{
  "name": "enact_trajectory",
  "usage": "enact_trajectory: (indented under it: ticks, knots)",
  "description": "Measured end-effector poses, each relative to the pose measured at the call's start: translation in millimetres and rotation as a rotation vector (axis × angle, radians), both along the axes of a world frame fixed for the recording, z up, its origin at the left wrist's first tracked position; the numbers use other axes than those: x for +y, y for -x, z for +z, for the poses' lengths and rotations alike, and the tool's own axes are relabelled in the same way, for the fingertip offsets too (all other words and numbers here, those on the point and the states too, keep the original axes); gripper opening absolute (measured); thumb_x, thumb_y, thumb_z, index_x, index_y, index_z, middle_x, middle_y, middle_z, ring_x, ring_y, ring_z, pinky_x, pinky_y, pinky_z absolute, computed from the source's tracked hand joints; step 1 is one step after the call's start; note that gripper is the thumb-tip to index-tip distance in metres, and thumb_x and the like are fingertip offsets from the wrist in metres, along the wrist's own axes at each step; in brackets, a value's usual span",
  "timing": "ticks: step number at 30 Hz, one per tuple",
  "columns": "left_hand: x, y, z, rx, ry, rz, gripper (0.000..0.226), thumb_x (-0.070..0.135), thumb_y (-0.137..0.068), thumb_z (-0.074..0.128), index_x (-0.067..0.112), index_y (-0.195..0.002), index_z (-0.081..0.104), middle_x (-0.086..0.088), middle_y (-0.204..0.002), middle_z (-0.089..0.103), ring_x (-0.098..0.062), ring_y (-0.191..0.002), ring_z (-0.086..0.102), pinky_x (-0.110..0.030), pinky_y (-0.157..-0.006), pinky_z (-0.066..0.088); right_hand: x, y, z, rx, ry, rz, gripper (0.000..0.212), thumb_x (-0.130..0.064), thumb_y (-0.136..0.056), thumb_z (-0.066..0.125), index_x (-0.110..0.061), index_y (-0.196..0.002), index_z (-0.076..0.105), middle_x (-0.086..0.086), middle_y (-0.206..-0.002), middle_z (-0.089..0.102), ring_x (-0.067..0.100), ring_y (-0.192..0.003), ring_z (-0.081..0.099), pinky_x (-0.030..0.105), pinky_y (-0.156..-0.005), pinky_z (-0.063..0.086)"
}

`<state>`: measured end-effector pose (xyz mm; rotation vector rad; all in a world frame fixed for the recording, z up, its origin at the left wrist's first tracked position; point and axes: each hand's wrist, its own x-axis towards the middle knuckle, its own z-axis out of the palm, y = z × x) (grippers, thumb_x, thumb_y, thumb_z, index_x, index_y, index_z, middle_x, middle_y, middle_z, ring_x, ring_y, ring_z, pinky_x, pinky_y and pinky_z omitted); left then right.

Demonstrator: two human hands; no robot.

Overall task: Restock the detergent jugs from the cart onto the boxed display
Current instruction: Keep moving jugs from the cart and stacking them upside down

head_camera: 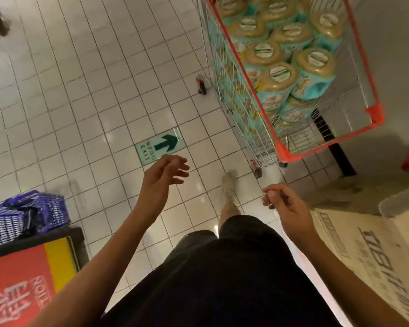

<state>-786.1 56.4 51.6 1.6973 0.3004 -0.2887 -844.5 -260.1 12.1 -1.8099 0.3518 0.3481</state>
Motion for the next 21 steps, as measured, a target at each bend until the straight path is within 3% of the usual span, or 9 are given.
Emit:
enact_trajectory:
  ticks: [3, 6, 10, 12, 18, 21]
  knots:
    - [-9, -60, -3, 0.022, -0.023, 0.013, 0.035, 0.035, -0.106, 0.047, 0.010, -0.119, 0.067, -0.010, -0.113, 0.073, -0.024, -0.102, 0.073, -0.034, -0.085, 0.063, -7, -62, -12, -0.008, -0.026, -0.018, 0.019, -0.013, -0.108, 0.056, -0.026, -0.106, 0.071, -0.001, -0.091, 0.074, 0.016, -0.089, 0.071, 0.022, -0.079, 0.055]
    - [-12, -112, -6, 0.079, -0.054, 0.036, 0.029, 0.023, -0.112, 0.045, 0.006, -0.119, 0.066, -0.012, -0.113, 0.073, -0.028, -0.103, 0.072, -0.041, -0.088, 0.061, -12, -137, -15, 0.013, -0.048, -0.028, 0.019, -0.014, -0.109, 0.056, -0.025, -0.107, 0.071, -0.002, -0.092, 0.074, 0.015, -0.089, 0.072, 0.022, -0.079, 0.055]
    - [-8, -182, -1, 0.090, -0.068, 0.062, 0.039, 0.032, -0.103, 0.046, 0.002, -0.120, 0.065, -0.014, -0.113, 0.072, -0.031, -0.103, 0.072, -0.035, -0.085, 0.061, -6, -243, -5, -0.022, -0.088, -0.029, 0.017, -0.012, -0.108, 0.056, -0.017, -0.108, 0.072, 0.003, -0.091, 0.075, 0.016, -0.086, 0.072, 0.022, -0.079, 0.056]
    - [-4, -215, 4, 0.100, -0.074, 0.064, 0.043, 0.037, -0.099, 0.047, 0.004, -0.119, 0.065, -0.013, -0.112, 0.073, -0.030, -0.102, 0.072, -0.038, -0.086, 0.061, 0, -289, 4, -0.036, -0.102, -0.021, 0.015, -0.012, -0.108, 0.057, -0.015, -0.108, 0.072, 0.005, -0.091, 0.075, 0.017, -0.087, 0.073, 0.022, -0.079, 0.057]
    - [11, -329, 0, 0.089, -0.110, 0.008, 0.040, 0.042, -0.103, 0.049, 0.008, -0.115, 0.067, -0.012, -0.111, 0.073, -0.025, -0.101, 0.073, -0.035, -0.083, 0.061, 13, -409, 16, -0.076, -0.153, -0.047, 0.013, -0.016, -0.107, 0.060, -0.021, -0.105, 0.072, -0.002, -0.090, 0.076, 0.009, -0.085, 0.071, 0.017, -0.077, 0.055]
    - [15, -399, -5, 0.083, -0.112, -0.081, 0.035, 0.039, -0.101, 0.048, 0.013, -0.114, 0.068, -0.005, -0.108, 0.074, -0.023, -0.101, 0.073, -0.029, -0.081, 0.060, 19, -462, 13, -0.081, -0.125, -0.106, 0.012, -0.019, -0.108, 0.060, -0.020, -0.106, 0.072, -0.004, -0.091, 0.075, 0.010, -0.084, 0.070, 0.024, -0.078, 0.057]
